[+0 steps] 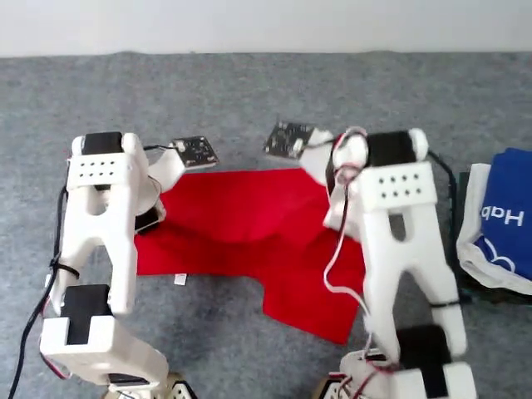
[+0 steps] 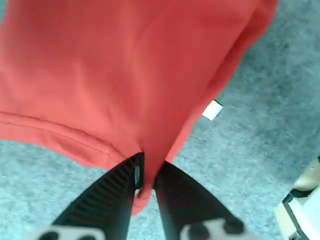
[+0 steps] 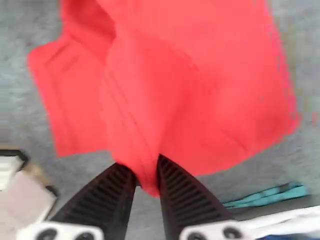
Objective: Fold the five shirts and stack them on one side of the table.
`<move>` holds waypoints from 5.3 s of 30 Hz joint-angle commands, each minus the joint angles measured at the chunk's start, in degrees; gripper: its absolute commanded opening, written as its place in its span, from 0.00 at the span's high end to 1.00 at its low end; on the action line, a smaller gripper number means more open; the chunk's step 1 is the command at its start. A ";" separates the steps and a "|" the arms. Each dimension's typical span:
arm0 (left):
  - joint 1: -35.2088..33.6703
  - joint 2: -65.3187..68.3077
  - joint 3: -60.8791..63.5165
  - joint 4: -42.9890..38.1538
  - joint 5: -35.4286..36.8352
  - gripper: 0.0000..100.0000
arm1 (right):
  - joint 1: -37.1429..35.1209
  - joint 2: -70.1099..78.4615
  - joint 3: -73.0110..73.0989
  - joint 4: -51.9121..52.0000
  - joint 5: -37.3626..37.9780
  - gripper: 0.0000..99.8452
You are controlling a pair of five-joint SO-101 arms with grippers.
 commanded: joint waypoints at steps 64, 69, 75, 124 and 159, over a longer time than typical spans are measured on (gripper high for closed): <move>34.73 -27.34 11.91 -2.64 30.68 0.98 | 39.16 -28.26 14.86 2.42 -16.62 0.98; 48.00 -27.25 17.98 -9.58 34.02 0.98 | 47.96 -34.77 15.38 2.42 -16.44 0.98; 55.74 -23.91 20.97 -14.24 35.08 0.98 | 54.46 -41.19 18.02 2.42 -14.51 0.98; 61.89 2.90 11.03 -22.77 37.54 0.98 | 64.22 -44.53 20.31 2.42 -12.66 0.97; 43.78 10.55 1.45 -35.34 37.63 0.89 | 64.13 -44.53 20.31 2.42 -12.48 0.97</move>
